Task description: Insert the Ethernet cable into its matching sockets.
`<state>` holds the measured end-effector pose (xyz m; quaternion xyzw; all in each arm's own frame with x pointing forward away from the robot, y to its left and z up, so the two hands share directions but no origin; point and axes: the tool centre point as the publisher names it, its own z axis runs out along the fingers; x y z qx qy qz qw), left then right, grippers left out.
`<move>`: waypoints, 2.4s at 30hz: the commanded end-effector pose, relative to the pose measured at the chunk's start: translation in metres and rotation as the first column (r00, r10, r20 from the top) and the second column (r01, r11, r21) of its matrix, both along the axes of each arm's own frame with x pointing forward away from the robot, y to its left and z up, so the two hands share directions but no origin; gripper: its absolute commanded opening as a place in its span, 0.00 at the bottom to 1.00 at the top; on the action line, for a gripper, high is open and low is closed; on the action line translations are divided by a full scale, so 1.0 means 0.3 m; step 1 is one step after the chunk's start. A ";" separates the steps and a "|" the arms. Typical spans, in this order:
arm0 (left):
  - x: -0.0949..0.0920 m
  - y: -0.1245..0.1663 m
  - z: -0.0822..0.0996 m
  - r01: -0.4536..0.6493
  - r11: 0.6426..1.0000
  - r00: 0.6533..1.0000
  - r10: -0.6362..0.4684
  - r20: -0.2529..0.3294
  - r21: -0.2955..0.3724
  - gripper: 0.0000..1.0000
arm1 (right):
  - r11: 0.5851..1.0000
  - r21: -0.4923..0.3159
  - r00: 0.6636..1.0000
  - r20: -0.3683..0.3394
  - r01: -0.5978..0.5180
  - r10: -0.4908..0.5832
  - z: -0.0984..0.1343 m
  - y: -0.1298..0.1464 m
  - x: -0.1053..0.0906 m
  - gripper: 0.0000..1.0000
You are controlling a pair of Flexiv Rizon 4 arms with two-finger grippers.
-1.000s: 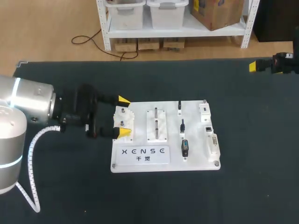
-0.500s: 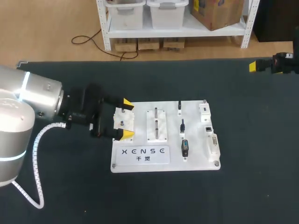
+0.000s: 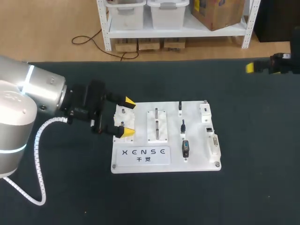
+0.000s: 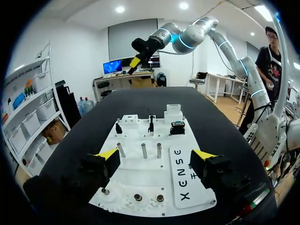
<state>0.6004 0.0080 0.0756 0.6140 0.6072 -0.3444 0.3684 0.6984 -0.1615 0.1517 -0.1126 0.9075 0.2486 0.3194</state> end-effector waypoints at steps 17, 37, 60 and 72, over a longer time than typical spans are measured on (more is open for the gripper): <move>0.002 -0.001 -0.002 0.001 1.000 1.000 -0.001 -0.001 0.001 1.00 | 0.949 -0.308 0.964 -0.265 -0.071 -0.014 -0.104 0.530 -0.168 1.00; 0.002 -0.001 -0.002 0.001 1.000 1.000 -0.001 -0.001 0.001 1.00 | 0.865 -0.496 0.888 -0.426 -0.070 -0.172 -0.349 0.625 -0.280 1.00; 0.002 -0.001 -0.002 0.001 1.000 1.000 -0.001 -0.001 0.001 1.00 | 0.861 -0.507 0.858 -0.457 -0.035 -0.235 -0.411 0.629 -0.277 0.49; 0.002 -0.001 -0.002 0.001 1.000 1.000 -0.001 -0.001 0.001 1.00 | 0.862 -0.504 0.849 -0.478 -0.054 -0.227 -0.423 0.627 -0.288 0.49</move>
